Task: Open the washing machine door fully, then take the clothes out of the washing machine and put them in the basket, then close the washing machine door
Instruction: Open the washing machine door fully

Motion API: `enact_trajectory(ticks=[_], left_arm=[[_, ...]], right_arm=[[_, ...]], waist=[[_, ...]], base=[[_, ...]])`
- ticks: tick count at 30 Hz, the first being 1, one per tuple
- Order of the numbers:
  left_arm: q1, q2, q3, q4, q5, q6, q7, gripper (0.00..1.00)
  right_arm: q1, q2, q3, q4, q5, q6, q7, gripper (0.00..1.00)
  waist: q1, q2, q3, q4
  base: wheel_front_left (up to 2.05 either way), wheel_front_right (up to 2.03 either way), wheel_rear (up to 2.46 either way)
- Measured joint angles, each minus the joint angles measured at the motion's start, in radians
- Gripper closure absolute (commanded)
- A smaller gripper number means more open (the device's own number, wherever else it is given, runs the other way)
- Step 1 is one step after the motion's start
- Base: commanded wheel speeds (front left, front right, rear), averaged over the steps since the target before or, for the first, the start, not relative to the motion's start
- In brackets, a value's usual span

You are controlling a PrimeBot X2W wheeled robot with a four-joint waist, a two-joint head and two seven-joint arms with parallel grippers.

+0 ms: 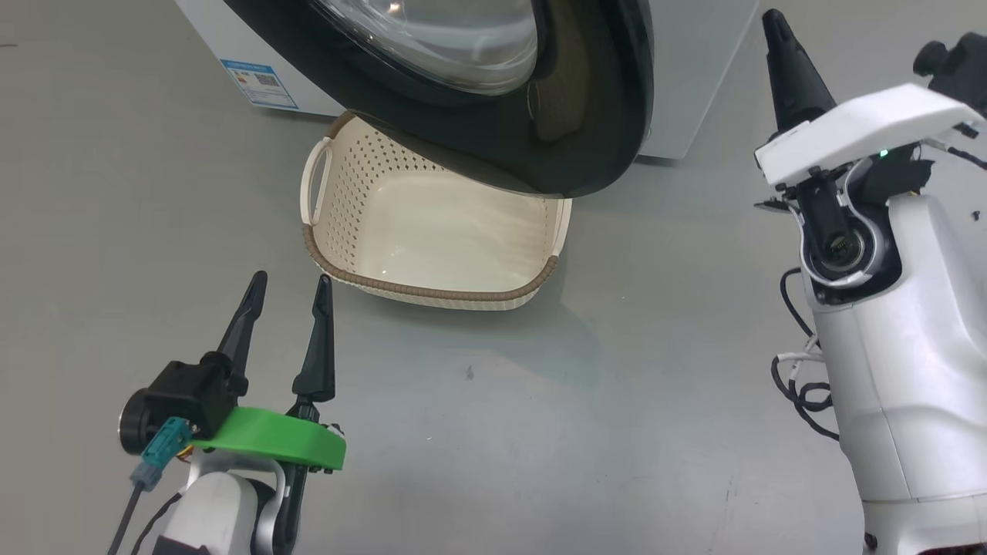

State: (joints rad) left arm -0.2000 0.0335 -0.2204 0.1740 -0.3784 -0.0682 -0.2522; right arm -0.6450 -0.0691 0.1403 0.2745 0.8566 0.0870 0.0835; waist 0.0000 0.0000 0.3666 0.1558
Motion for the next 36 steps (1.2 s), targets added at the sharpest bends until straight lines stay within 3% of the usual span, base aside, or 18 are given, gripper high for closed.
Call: enact_trajectory(ticks=[6,15,26,36], left_arm=[[-0.001,0.0,0.007,0.0,-0.001,0.0,0.0,0.0],[-0.011,0.0,-0.005,0.005,-0.001,0.0,0.0,0.0],[-0.015,0.0,-0.006,0.007,-0.008,0.0,0.0,0.0],[-0.019,0.0,-0.008,0.007,-0.008,0.0,0.0,0.0]], right_arm=[[-0.082,0.006,-0.008,0.046,0.181,-0.005,0.153,1.0],[-0.135,0.006,-0.033,0.08,0.395,-0.048,0.305,1.0],[-0.165,0.006,-0.041,0.113,0.672,-0.15,0.446,1.0],[-0.198,0.005,-0.01,0.136,0.708,-0.19,0.476,1.0]], waist=[[0.0,0.0,0.014,0.009],[0.0,0.0,0.017,0.013],[0.0,0.0,0.016,0.02],[0.0,0.0,0.019,0.024]], base=[[0.0,0.0,0.0],[0.0,0.0,0.0],[0.0,0.0,0.0],[0.0,0.0,0.0]])
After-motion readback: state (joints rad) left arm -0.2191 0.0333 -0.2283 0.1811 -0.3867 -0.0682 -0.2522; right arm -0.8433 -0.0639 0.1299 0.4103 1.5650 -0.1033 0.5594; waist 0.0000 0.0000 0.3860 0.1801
